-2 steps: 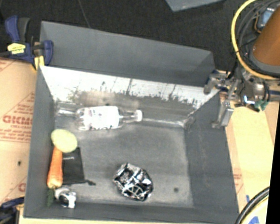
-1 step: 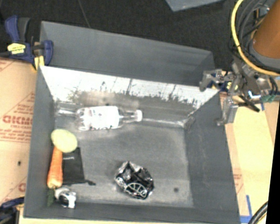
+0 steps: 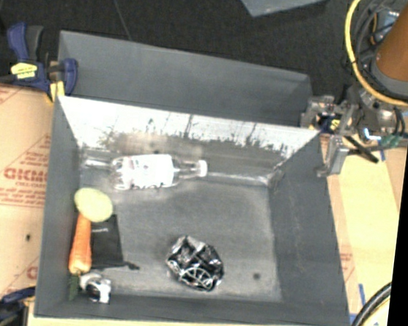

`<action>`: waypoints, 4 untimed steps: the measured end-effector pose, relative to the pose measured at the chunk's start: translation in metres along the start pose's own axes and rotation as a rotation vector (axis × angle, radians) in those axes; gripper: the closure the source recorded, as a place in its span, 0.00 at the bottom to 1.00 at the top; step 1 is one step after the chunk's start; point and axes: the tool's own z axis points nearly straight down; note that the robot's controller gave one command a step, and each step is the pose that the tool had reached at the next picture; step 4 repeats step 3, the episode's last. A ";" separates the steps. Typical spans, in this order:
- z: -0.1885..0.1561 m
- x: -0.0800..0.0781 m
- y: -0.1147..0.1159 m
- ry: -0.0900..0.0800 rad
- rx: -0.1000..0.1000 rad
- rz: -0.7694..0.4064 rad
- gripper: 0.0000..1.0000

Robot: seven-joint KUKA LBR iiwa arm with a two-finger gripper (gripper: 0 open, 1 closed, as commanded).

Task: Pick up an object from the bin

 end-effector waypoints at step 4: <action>-0.064 0.006 -0.003 -0.001 0.003 0.272 0.00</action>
Offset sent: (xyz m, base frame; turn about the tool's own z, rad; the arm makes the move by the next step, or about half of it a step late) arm -0.0117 -0.0190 0.0490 0.2498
